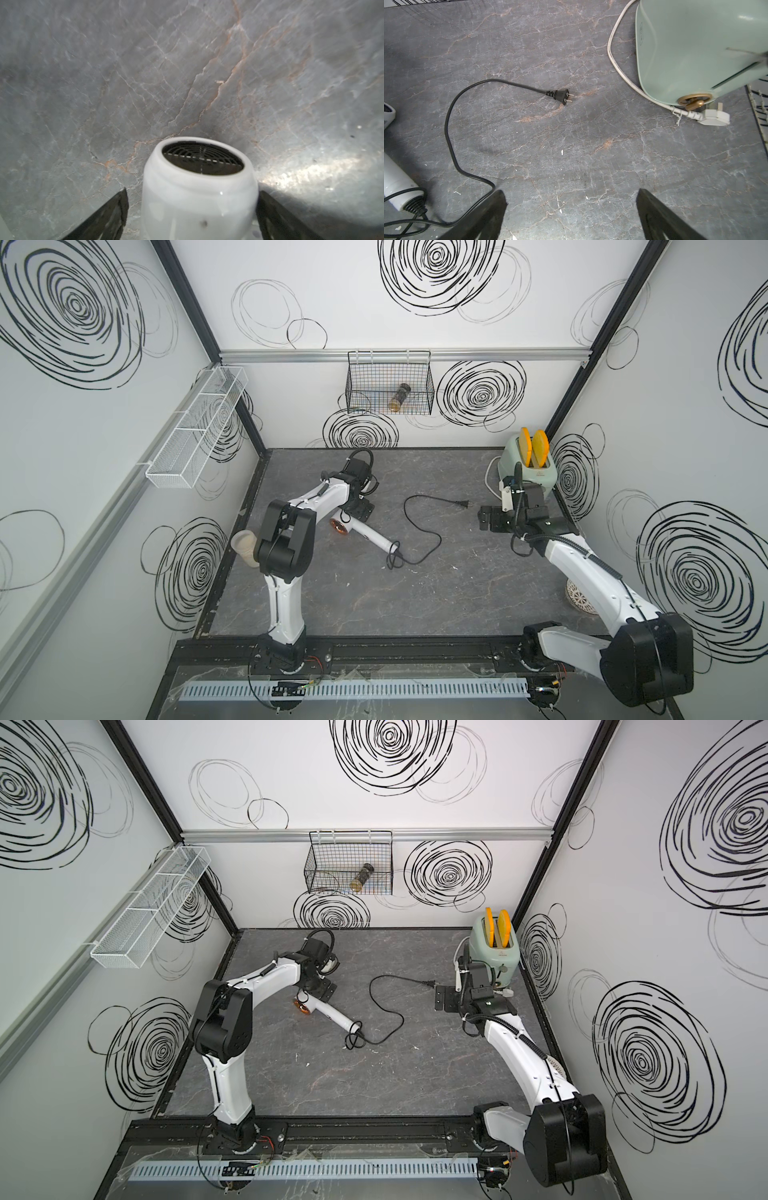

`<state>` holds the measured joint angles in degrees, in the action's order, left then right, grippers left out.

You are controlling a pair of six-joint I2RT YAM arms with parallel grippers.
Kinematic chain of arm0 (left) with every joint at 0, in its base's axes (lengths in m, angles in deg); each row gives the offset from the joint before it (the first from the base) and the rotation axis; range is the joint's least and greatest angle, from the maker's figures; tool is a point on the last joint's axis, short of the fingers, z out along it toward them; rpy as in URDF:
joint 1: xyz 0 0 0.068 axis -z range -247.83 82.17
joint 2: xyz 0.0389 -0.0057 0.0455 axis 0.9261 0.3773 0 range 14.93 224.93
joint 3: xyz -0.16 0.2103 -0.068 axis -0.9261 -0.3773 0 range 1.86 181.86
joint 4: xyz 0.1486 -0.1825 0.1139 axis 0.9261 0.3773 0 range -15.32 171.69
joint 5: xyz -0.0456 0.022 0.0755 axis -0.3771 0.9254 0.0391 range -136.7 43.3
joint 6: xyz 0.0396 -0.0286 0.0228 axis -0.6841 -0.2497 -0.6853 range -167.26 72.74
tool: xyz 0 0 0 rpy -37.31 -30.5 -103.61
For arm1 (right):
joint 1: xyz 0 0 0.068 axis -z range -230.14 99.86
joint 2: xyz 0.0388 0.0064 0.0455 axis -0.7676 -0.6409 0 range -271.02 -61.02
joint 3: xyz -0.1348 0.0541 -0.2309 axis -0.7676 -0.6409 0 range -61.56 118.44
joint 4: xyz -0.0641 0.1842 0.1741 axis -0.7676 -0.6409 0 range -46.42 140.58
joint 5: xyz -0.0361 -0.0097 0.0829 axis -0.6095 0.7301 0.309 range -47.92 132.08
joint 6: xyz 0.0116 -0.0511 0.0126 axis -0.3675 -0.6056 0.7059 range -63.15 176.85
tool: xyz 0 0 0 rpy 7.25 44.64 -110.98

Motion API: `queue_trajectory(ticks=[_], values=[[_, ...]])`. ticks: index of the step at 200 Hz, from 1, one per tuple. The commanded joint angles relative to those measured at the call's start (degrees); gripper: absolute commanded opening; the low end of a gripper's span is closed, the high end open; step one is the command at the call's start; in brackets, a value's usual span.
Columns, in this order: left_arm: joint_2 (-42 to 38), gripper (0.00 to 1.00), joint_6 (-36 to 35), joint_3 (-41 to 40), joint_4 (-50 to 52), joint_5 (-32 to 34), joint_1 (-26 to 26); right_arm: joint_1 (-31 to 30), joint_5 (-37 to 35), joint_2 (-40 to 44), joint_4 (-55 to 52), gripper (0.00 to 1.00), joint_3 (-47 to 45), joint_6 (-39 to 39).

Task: Wrap the cord around the hair dryer
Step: Pick up the hair dryer from the center of the board.

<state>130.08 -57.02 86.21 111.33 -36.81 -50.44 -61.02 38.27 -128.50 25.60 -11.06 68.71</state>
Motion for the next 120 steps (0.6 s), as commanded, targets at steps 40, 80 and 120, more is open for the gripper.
queue_trajectory(ticks=[40,80,120], values=[[1.3,0.73,0.1,0.5,1.3,-0.5,-0.6,-1.6,5.6,0.4,0.7,1.0,0.1,-0.6],[-2.8,0.5,1.2,0.7,1.6,0.3,-1.4,-11.8,8.9,-2.7,2.2,0.99,1.2,-3.8],[-7.8,0.31,1.1,0.4,2.1,2.2,-1.6,-22.0,11.0,-14.1,8.4,0.85,6.9,-3.8]])
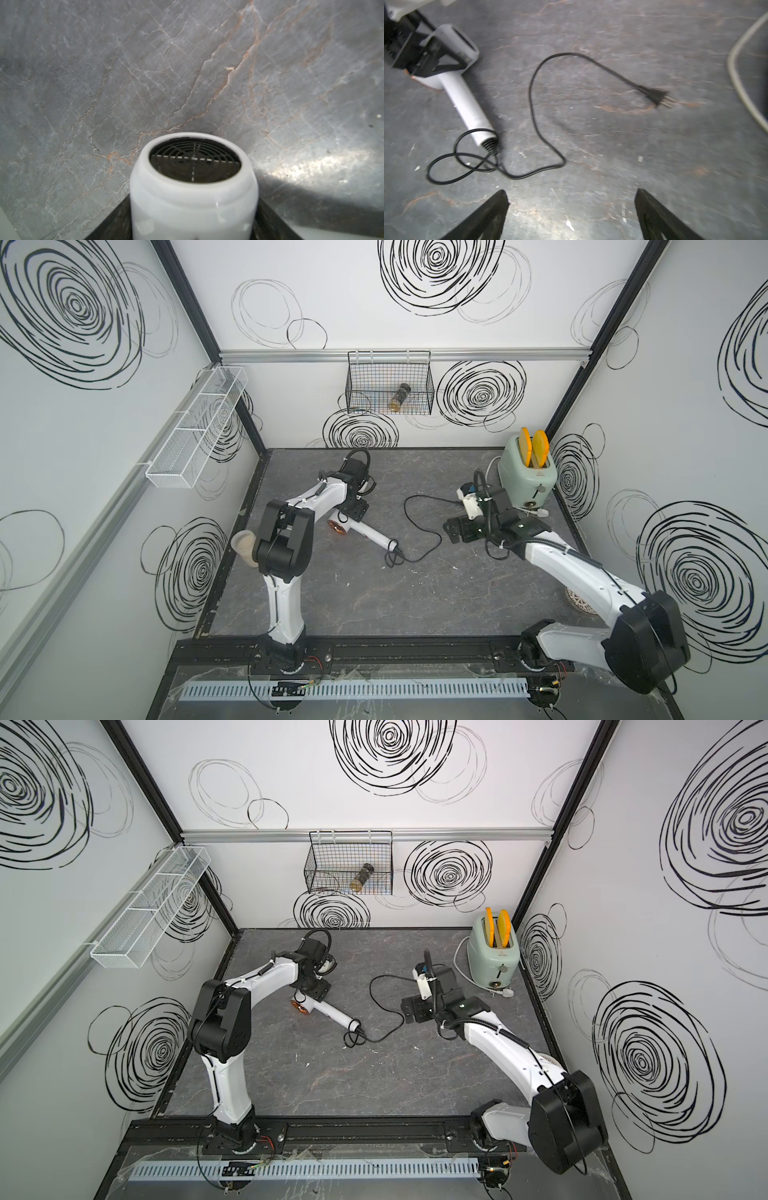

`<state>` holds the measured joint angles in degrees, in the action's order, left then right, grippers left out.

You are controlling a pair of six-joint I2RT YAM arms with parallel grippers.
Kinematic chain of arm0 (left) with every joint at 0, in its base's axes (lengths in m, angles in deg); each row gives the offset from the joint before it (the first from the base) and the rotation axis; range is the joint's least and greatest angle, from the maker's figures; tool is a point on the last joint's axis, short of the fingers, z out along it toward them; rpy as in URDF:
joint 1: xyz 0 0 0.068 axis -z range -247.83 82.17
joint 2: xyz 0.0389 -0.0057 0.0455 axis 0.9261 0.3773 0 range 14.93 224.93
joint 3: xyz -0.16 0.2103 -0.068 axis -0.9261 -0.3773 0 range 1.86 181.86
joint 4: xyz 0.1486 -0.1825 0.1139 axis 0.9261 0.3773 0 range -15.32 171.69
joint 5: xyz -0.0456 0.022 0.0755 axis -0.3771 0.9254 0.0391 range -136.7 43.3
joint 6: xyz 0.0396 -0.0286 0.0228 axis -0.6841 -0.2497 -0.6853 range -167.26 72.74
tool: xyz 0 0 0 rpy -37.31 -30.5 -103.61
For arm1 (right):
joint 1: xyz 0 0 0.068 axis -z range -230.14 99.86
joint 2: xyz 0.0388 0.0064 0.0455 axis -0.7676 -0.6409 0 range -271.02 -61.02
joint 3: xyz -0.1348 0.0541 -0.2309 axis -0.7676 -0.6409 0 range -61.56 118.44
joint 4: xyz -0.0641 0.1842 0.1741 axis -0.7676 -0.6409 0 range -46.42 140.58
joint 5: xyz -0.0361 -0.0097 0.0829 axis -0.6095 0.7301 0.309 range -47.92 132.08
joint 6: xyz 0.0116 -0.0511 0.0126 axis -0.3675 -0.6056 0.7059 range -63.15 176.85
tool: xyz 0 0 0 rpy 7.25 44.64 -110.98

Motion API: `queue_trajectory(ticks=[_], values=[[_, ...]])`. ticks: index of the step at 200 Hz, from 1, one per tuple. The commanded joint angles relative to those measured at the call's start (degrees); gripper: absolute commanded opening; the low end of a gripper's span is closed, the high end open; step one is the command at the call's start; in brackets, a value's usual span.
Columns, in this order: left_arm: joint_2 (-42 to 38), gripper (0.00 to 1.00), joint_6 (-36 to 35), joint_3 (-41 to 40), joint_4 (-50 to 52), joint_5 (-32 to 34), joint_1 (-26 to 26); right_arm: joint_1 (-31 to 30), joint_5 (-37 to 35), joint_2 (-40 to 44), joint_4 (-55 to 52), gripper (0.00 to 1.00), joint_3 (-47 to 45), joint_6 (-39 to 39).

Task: Wrap the cord around the hair dryer
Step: Pick up the hair dryer from the center of the board.

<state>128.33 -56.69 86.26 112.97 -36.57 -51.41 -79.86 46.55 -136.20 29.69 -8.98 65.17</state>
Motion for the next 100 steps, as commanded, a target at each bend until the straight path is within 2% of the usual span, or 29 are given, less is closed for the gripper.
queue_trajectory(ticks=[1,11,31,78,100], values=[[-6.2,0.3,0.8,0.3,0.4,2.0,-0.6,-3.3,2.9,-6.9,4.3,0.84,5.1,-0.1],[-8.0,0.25,1.0,-0.3,0.2,2.5,-0.6,-3.7,4.8,-11.0,3.5,0.79,9.0,1.6],[-11.5,0.17,1.2,-1.9,-0.9,3.0,-0.5,-4.7,7.2,-18.9,2.5,0.75,15.1,3.0],[-16.7,0.11,1.3,-3.2,-1.1,2.4,-0.4,-4.8,7.8,-32.8,4.8,0.69,23.4,2.8],[-18.2,0.11,1.3,-3.5,-1.1,2.5,-0.7,-3.9,7.1,-37.4,4.5,0.62,26.6,2.9]])
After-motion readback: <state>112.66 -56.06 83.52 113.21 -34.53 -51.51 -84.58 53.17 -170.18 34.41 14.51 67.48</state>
